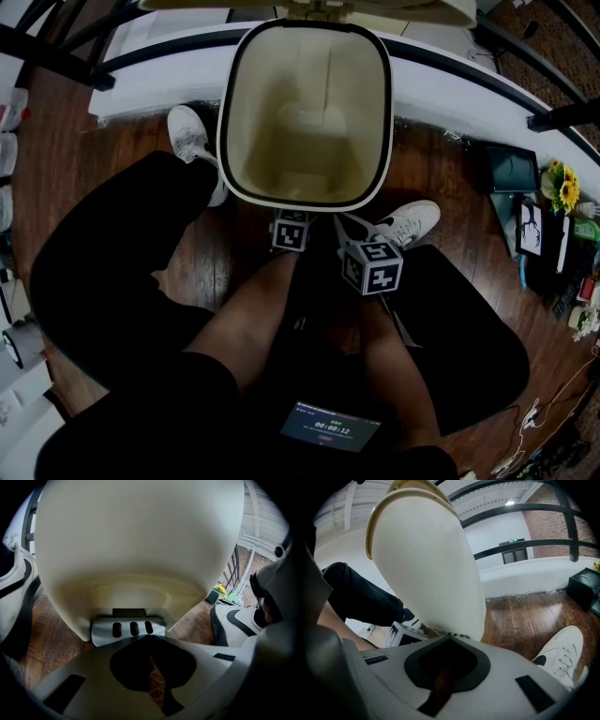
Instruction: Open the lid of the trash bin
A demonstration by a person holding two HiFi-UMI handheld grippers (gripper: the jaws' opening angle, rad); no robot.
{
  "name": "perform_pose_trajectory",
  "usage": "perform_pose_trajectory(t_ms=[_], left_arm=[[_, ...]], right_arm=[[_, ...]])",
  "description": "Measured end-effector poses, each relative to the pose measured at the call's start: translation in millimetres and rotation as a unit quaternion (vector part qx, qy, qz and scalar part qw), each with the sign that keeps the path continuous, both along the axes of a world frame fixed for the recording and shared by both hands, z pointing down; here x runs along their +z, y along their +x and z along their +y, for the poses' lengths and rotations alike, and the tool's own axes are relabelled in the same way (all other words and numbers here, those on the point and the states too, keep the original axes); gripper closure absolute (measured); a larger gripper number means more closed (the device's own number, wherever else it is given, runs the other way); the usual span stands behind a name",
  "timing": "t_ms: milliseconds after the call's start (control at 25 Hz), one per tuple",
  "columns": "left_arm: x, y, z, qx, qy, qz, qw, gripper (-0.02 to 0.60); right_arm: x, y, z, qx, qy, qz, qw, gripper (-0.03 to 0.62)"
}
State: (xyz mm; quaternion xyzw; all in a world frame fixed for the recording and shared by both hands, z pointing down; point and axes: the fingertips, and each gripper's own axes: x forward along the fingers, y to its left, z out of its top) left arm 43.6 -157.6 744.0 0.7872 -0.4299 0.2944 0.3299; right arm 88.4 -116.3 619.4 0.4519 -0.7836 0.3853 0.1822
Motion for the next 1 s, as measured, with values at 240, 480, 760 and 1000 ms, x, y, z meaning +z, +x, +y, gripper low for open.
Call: perform_pose_trajectory(t_ms=[240, 480, 760, 1000], left_arm=[[-2.0, -0.5, 0.8, 0.002, 0.006, 0.002, 1.0, 0.545], [3.7, 0.8, 3.5, 0.007, 0.012, 0.019, 0.9997, 0.545], [0.8, 2.9, 4.3, 0.013, 0.026, 0.038, 0.9988, 0.545], [-10.8, 3.9, 6.0, 0.006, 0.033, 0.065, 0.9973, 0.545]], right_arm=[[-1.1, 1.3, -0.9, 0.004, -0.001, -0.001, 1.0, 0.597], [-0.7, 1.7, 0.5, 0.004, -0.002, 0.0, 1.0, 0.597], [-0.7, 2.3, 0.7, 0.003, 0.0, 0.0, 1.0, 0.597], [0.7, 1.1, 1.0, -0.002, 0.001, 0.006, 1.0, 0.597]])
